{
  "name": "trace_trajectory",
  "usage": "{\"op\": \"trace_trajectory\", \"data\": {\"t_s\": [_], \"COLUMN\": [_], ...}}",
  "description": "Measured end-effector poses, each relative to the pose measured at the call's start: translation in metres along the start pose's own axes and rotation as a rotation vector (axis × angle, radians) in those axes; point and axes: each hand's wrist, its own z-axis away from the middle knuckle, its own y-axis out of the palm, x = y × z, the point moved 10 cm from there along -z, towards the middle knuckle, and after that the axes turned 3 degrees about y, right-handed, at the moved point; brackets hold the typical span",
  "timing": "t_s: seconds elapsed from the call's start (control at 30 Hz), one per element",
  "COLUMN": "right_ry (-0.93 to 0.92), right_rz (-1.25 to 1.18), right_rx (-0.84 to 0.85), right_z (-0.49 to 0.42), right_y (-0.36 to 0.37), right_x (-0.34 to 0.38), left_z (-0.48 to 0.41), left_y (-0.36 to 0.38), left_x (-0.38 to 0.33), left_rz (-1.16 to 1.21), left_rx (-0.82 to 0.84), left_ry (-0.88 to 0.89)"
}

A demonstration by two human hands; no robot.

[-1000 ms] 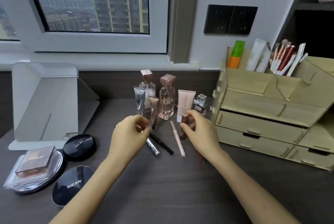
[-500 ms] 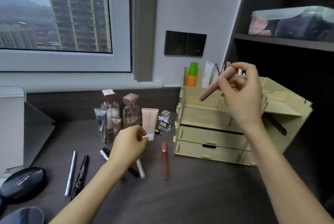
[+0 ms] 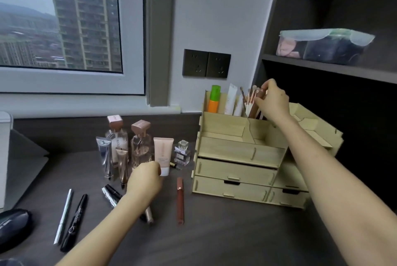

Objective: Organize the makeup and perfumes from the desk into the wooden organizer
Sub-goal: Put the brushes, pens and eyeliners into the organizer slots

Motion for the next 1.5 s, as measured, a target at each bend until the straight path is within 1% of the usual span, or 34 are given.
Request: {"op": "trace_trajectory", "data": {"t_s": [0.17, 0.43, 0.5, 0.57, 0.63, 0.67, 0.7, 0.73, 0.77, 0.83, 0.87, 0.93, 1.07, 1.17, 1.3, 1.4, 1.47, 1.5], "right_ry": [0.037, 0.034, -0.016, -0.11, -0.229, -0.29, -0.342, -0.377, -0.384, -0.349, -0.331, -0.314, -0.253, -0.192, -0.096, -0.062, -0.026, -0.01], "right_rz": [0.061, 0.247, 0.302, 0.284, 0.15, 0.053, -0.042, -0.118, -0.145, -0.042, 0.048, 0.194, 0.357, 0.363, 0.202, 0.04, -0.112, -0.187], "right_rx": [0.127, 0.204, 0.133, -0.038, -0.187, -0.196, -0.135, -0.017, 0.139, 0.44, 0.545, 0.648, 0.684, 0.676, 0.708, 0.676, 0.64, 0.616], "right_z": [0.001, 0.003, 0.013, 0.034, 0.072, 0.097, 0.122, 0.149, 0.174, 0.219, 0.237, 0.259, 0.269, 0.265, 0.262, 0.256, 0.248, 0.242], "right_y": [0.021, 0.032, 0.022, 0.0, -0.021, -0.024, -0.017, -0.003, 0.021, 0.078, 0.104, 0.141, 0.177, 0.187, 0.182, 0.161, 0.138, 0.125], "right_x": [-0.006, -0.005, 0.009, 0.036, 0.066, 0.08, 0.092, 0.102, 0.108, 0.109, 0.104, 0.094, 0.078, 0.071, 0.066, 0.065, 0.065, 0.065], "left_z": [0.003, 0.011, 0.015, 0.02, 0.025, 0.027, 0.03, 0.032, 0.034, 0.037, 0.037, 0.037, 0.036, 0.034, 0.036, 0.039, 0.041, 0.042], "left_y": [-0.004, -0.013, -0.012, -0.01, -0.007, -0.006, -0.004, -0.001, 0.001, 0.008, 0.01, 0.016, 0.026, 0.028, 0.023, 0.015, 0.008, 0.003], "left_x": [0.008, 0.022, 0.03, 0.038, 0.043, 0.044, 0.045, 0.045, 0.043, 0.039, 0.038, 0.036, 0.038, 0.037, 0.034, 0.035, 0.028, 0.021], "left_rz": [0.027, 0.046, 0.055, 0.072, 0.083, 0.084, 0.09, 0.095, 0.095, 0.077, 0.067, 0.036, -0.076, -0.051, 0.078, 0.19, 0.312, 0.419], "left_rx": [-0.018, -0.064, -0.059, -0.05, -0.047, -0.049, -0.047, -0.043, -0.032, -0.007, 0.001, 0.014, 0.071, 0.108, 0.143, 0.143, 0.127, 0.113], "left_ry": [-0.001, -0.028, -0.041, -0.059, -0.076, -0.081, -0.086, -0.091, -0.096, -0.105, -0.111, -0.124, -0.172, -0.203, -0.241, -0.263, -0.239, -0.211]}}
